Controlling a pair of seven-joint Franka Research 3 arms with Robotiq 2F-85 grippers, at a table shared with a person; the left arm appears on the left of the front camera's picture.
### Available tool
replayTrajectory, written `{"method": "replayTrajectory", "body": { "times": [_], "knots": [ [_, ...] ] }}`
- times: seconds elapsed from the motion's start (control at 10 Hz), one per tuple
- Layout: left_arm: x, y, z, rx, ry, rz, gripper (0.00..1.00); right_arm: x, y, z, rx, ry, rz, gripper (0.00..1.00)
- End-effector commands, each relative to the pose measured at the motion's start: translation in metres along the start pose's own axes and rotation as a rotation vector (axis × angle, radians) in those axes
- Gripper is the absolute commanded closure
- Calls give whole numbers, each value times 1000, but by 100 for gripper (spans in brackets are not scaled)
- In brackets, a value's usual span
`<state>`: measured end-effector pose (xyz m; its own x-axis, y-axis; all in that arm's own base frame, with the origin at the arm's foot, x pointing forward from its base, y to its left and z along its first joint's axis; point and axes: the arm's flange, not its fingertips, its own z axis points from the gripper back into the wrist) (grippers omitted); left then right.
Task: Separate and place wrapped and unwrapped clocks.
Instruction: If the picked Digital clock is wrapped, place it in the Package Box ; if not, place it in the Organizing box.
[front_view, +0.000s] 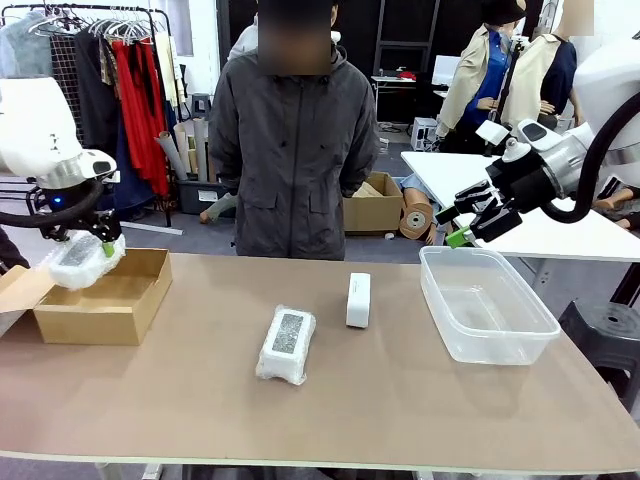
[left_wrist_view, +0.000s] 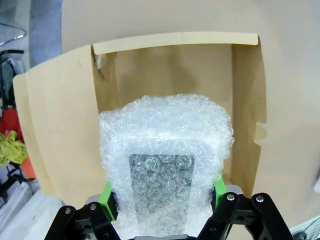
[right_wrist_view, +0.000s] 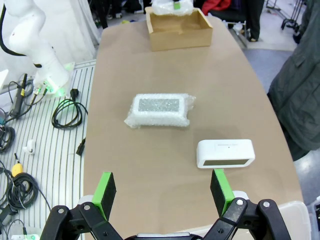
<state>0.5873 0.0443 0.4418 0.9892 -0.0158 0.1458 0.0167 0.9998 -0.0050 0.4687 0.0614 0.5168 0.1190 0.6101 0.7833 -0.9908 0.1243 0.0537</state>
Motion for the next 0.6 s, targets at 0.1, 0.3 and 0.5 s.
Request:
{"method": "replayTrajectory", "body": {
  "times": [0.1,0.3,0.5],
  "knots": [
    [-2,1,5,-1,6,-20,100,0,1,0,1,0,4,0],
    [-2,1,5,-1,6,-20,100,0,1,0,1,0,4,0],
    [-2,1,5,-1,6,-20,100,0,1,0,1,0,4,0]
  ]
}}
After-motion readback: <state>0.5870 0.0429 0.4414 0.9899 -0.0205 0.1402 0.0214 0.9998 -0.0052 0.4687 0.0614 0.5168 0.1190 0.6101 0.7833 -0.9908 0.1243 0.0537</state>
